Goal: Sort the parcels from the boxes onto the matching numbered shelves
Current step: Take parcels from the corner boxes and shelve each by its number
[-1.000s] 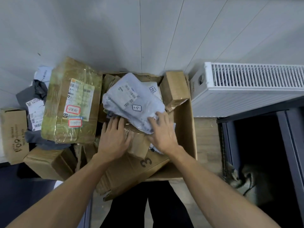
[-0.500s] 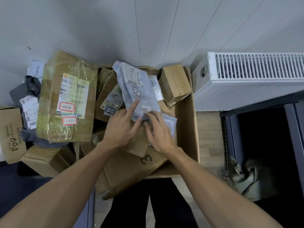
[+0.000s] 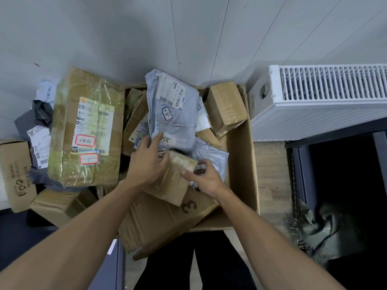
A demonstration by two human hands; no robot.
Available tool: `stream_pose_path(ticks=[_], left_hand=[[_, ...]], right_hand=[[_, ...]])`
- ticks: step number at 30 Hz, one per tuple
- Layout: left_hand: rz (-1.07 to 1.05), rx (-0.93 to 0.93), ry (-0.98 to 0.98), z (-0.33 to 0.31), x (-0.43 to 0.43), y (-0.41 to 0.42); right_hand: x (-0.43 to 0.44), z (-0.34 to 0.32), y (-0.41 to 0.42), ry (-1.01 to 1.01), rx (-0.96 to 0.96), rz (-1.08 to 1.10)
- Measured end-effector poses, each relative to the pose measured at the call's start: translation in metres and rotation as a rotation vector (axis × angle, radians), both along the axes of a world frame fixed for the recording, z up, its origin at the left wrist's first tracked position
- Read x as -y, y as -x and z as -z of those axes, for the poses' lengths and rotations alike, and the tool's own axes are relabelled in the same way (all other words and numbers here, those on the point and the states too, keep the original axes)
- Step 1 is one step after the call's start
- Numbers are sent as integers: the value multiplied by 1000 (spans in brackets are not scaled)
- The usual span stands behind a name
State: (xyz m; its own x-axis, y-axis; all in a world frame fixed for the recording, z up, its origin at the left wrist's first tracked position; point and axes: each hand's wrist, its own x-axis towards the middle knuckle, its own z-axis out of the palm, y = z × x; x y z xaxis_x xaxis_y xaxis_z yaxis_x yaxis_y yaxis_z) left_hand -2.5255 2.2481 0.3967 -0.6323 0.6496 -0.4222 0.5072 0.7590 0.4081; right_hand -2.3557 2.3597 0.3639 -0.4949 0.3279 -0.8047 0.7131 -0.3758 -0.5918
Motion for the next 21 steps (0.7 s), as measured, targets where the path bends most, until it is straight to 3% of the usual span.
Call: stream_pose_path(ticks=[7,10,13,15,18,21], left_hand=[[-39,21,-32,-2,-3,-1],[-73,0,14,-2,-5,0],[-116,43,44,2,-3,1],[-73,44,55,4,-1,-2],[-118,66,26,3,1,-6],[-98,69,14,2,7,-9]], right_hand=[[-1,-8,-2,173,-51,178],[0,-27,-6,-134,-57,165],[6,-54,-17,-808,-124,152],[14,-59,-24,-1080,-228,-9],[31,-39,-35,-1048,-286,-383],[39,-18,-45,-904,-253,-394]])
